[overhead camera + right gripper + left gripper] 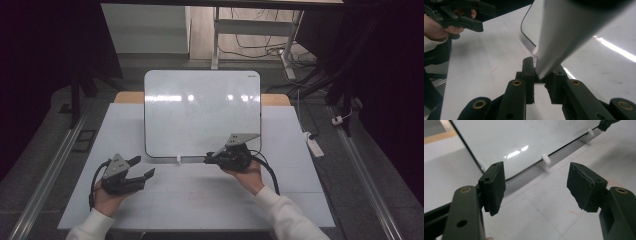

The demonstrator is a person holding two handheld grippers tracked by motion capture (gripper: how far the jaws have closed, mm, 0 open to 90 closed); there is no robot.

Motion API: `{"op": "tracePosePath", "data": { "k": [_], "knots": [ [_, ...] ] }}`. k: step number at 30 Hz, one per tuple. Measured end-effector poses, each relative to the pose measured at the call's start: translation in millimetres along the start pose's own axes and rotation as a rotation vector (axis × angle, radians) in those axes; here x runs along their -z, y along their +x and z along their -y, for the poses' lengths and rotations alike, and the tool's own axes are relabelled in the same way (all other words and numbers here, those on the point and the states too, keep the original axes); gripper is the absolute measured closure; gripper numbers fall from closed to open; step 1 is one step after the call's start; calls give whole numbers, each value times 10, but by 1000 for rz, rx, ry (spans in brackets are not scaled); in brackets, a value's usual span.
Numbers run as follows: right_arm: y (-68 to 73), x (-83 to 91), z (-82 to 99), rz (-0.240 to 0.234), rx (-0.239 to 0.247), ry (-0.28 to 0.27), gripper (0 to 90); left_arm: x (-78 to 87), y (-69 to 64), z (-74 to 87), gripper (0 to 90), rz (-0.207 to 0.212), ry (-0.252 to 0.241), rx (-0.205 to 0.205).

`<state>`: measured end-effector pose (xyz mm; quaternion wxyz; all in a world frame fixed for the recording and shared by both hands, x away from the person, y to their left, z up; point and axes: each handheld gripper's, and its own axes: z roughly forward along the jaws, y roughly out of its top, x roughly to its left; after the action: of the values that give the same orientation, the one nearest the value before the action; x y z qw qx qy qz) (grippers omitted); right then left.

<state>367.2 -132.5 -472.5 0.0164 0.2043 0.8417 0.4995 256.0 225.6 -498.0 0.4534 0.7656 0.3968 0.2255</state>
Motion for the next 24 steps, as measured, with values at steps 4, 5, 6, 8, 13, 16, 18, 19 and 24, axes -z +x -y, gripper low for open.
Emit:
{"op": "tracePosePath", "data": {
  "k": [4,5,6,8,13,16,18,19,24],
  "knots": [
    [8,-42,14,-7,-8,12,778,-23,-58,-95,320,8,-6,-33],
    [10,-53,18,-11,-13,14,778,-32,-75,-125,320,10,-10,-39],
    [12,-62,20,-13,-17,14,778,-42,-91,-157,320,15,-12,-46],
    [18,-77,21,-17,-21,18,778,-69,-129,-225,320,23,-17,-63],
    [38,-114,18,-33,-30,18,778,-177,-252,-426,322,56,-33,-97],
    [57,-128,14,-44,-33,19,778,-259,-340,-545,325,79,-41,-117],
    [67,-142,13,-54,-40,18,778,-323,-403,-618,330,94,-43,-135],
    [67,-142,13,-54,-40,18,778,-357,-435,-655,330,104,-43,-143],
    [75,-156,11,-66,-55,18,778,-518,-590,-817,334,151,-44,-179]
  ]
}}
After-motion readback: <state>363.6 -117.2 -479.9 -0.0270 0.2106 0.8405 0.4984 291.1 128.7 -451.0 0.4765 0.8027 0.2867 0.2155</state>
